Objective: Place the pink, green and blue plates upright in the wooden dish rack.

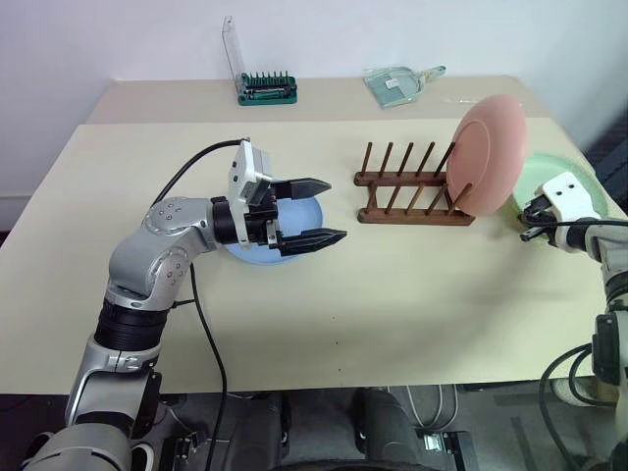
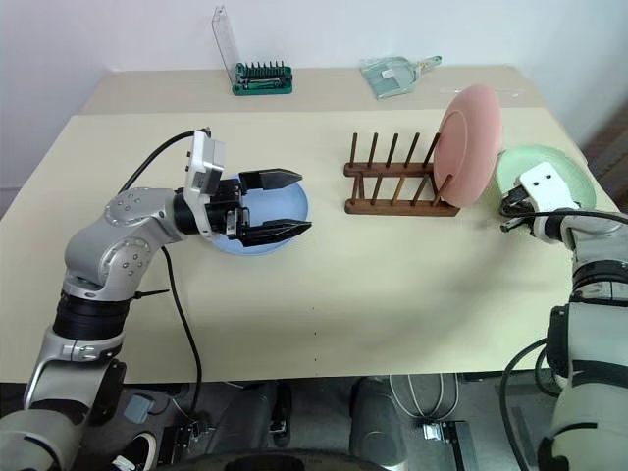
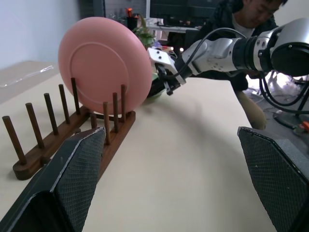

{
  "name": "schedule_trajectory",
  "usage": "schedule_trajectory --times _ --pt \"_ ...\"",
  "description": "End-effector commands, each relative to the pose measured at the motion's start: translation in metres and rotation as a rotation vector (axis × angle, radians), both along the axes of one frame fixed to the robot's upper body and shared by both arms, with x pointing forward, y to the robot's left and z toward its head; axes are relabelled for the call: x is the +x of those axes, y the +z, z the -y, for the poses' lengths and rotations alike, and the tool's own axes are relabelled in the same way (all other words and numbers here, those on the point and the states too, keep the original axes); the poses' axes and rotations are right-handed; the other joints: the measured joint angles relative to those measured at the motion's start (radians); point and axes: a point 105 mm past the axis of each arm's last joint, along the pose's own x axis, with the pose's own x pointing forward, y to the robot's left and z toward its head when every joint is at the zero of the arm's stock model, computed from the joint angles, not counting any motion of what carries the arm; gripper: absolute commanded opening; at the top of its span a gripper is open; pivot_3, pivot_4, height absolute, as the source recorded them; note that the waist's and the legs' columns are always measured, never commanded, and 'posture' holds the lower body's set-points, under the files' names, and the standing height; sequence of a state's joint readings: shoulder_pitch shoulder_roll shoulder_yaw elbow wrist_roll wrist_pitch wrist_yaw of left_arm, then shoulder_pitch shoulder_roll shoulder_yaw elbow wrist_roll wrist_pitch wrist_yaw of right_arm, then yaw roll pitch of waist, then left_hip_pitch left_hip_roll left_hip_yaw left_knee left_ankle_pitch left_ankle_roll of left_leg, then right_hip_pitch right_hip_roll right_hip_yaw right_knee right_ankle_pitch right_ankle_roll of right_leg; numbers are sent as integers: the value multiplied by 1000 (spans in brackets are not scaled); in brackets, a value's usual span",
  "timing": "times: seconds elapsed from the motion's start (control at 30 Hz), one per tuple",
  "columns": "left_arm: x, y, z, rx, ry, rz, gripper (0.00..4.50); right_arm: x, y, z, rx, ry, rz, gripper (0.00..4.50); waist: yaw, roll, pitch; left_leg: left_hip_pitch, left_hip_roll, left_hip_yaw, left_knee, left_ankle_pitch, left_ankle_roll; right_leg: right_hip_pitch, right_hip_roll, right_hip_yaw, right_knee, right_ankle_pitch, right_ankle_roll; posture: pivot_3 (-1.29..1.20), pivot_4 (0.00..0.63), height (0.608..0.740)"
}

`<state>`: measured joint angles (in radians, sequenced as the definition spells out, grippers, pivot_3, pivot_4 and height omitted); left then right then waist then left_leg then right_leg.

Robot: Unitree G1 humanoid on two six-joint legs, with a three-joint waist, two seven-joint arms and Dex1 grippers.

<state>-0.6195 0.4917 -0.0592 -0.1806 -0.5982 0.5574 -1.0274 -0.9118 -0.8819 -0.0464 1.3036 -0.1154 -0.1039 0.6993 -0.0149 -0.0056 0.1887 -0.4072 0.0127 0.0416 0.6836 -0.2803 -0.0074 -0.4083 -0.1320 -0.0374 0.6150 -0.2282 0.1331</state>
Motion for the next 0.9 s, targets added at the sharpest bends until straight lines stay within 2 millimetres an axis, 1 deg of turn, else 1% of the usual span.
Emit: schedule_trajectory --times 0.03,0.1,0.13,0.17,0.2,0.27,0.3,0.33,0.37,0.4,0.43,0.47,0.5,0.57,0.63,0.7,0.73,0.8,0.83,0.9 --pt "-4 10 0 -14 -4 55 4500 6 62 22 -14 -133 263 34 -1 0 0 0 0 0 0 0 0 0 0 0 0 0 0 0 150 724" --pt "-3 10 1 -12 -6 54 4500 10 102 22 54 -161 460 34 -2 1 1 0 0 0 0 0 0 -1 0 0 0 0 0 0 150 724" --pt "-2 10 1 -13 -6 55 4500 10 124 21 136 -163 566 34 -4 2 1 0 0 0 0 0 0 -1 0 0 0 0 0 0 150 724" --pt "-2 11 1 -16 -7 57 4500 9 140 21 187 -172 640 34 -7 2 1 0 0 1 0 0 0 -1 0 0 0 0 0 0 150 724" --pt "-2 12 2 -20 -7 58 4500 7 157 19 218 -155 718 34 -7 2 1 0 0 1 -1 0 0 -1 0 0 0 0 0 0 150 724" --pt "-1 13 2 -26 -8 63 4500 5 190 8 357 -72 855 34 -5 2 1 0 0 0 -1 0 0 -1 1 0 0 0 0 0 150 724" --pt "0 14 2 -30 -5 64 4500 2 210 -2 458 8 939 34 -4 2 1 0 0 0 -1 0 0 -1 1 0 0 0 0 0 150 724" --pt "0 15 2 -35 -3 63 4500 0 228 -13 609 106 1002 34 -4 2 1 0 0 0 -1 0 0 -1 1 0 0 0 0 0 150 724" --pt "1 15 2 -37 -2 63 4500 -6 250 -27 744 249 1059 34 -5 2 1 0 0 0 -1 0 0 -1 1 0 0 0 0 0 150 724" --pt "1 15 2 -37 -1 63 4500 -13 268 -38 888 378 1095 34 -5 2 1 0 0 1 -1 0 1 -1 0 0 0 0 1 0 150 724" --pt "1 15 2 -38 -2 63 4500 -21 281 -46 1031 495 1101 34 -5 2 1 0 0 1 -1 -1 1 -1 0 0 0 1 1 0 150 724" --pt "1 15 2 -38 -2 63 4500 -28 290 -53 1125 589 1094 34 -2 2 1 0 1 0 -1 -1 2 -1 1 0 0 1 1 0 150 724" --pt "1 14 3 -39 -3 62 4500 -34 295 -61 1198 677 1062 34 0 2 1 0 1 0 -1 -2 3 -1 1 0 0 1 1 0 150 724" --pt "1 13 3 -40 -3 59 4500 -49 300 -85 1330 884 943 34 10 2 1 -1 1 -2 -1 -3 4 -1 0 -1 0 1 1 0 150 724" --pt "1 13 3 -41 -3 58 4500 -57 291 -106 1412 987 800 34 12 2 1 -3 1 -3 -1 -3 5 -1 0 -2 0 1 1 0 150 724" --pt "1 12 3 -44 -2 53 4500 -57 273 -120 1455 1002 662 34 14 2 1 -3 0 -3 0 -3 5 -1 -1 -2 0 1 0 0 150 724" --pt "1 12 3 -47 -3 50 4500 -53 258 -126 1463 987 594 34 16 2 1 -3 0 -3 0 -3 5 -1 -1 -2 0 1 0 0 150 724" --pt "1 12 3 -48 -4 47 4500 -48 236 -134 1465 951 504 34 20 2 1 -3 0 -3 1 -3 5 -1 -1 -2 0 2 0 0 150 724" --pt "1 12 3 -46 -3 50 4500 -45 226 -136 1446 921 490 34 21 2 1 -3 0 -2 1 -3 5 -1 -1 -2 0 2 0 0 150 724" --pt "1 11 4 -44 -3 50 4500 -41 213 -134 1453 878 470 34 21 2 1 -3 0 -2 1 -3 5 -2 0 -2 0 2 0 0 150 724"
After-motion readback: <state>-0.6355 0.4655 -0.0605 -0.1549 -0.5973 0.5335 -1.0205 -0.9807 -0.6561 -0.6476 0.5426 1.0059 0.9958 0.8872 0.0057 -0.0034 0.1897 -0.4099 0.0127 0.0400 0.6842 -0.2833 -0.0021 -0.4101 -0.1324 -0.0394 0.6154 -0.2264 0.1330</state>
